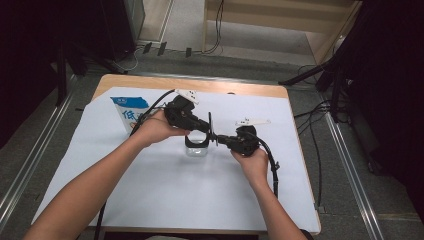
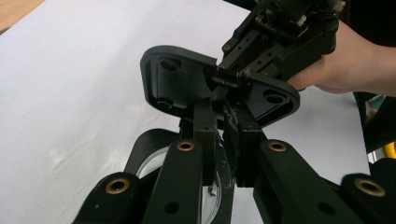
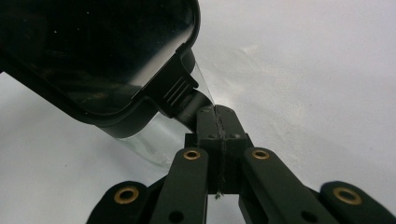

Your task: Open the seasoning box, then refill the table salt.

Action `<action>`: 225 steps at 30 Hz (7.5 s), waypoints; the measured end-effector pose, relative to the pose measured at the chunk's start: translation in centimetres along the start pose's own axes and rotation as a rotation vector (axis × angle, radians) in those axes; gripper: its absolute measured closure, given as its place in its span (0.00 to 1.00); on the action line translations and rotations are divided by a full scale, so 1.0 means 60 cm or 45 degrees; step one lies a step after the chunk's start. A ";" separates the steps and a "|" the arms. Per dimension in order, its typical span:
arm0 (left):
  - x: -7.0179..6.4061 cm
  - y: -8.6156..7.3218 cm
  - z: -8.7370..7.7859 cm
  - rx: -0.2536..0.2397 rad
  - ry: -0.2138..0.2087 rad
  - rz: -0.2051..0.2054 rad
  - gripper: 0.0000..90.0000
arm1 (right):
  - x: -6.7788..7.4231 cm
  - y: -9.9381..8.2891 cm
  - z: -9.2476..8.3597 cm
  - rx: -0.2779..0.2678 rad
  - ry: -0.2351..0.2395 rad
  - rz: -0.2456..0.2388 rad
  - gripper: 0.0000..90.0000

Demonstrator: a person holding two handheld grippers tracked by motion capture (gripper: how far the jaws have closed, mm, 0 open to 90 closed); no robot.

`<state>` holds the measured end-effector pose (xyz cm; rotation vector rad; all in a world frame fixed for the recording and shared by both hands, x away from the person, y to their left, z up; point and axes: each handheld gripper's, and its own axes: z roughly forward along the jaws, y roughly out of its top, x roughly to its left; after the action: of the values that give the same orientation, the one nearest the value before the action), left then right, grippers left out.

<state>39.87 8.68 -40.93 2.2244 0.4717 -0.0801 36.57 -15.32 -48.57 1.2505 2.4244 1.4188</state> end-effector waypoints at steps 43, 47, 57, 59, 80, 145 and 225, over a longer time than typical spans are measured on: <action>0.000 0.010 0.023 0.019 -0.048 -0.024 0.89 | 0.002 -0.006 -0.003 -0.001 -0.019 -0.006 1.00; -0.001 0.005 0.008 0.006 -0.044 -0.040 0.84 | 0.000 -0.005 -0.015 -0.018 -0.014 0.010 0.97; -0.002 -0.022 -0.036 -0.068 -0.052 -0.046 0.78 | 0.022 -0.029 -0.033 0.001 -0.002 -0.042 0.80; -0.001 -0.030 -0.042 -0.067 -0.052 -0.042 0.77 | 0.032 -0.034 -0.035 -0.004 0.004 -0.063 0.77; 0.005 -0.119 -0.098 -0.093 -0.038 -0.096 0.53 | 0.130 -0.045 -0.023 0.016 0.080 -0.158 0.68; 0.088 -0.287 -0.286 -0.140 0.372 -0.400 0.53 | 0.150 -0.032 0.016 0.074 0.146 -0.233 0.62; 0.029 -0.138 -0.275 -0.073 0.153 -0.189 1.00 | 0.159 -0.011 0.032 0.023 0.092 -0.222 0.96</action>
<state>36.86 26.47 -36.71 2.1433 0.6966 -0.0110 30.59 -7.72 -47.10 0.9790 2.5266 1.4196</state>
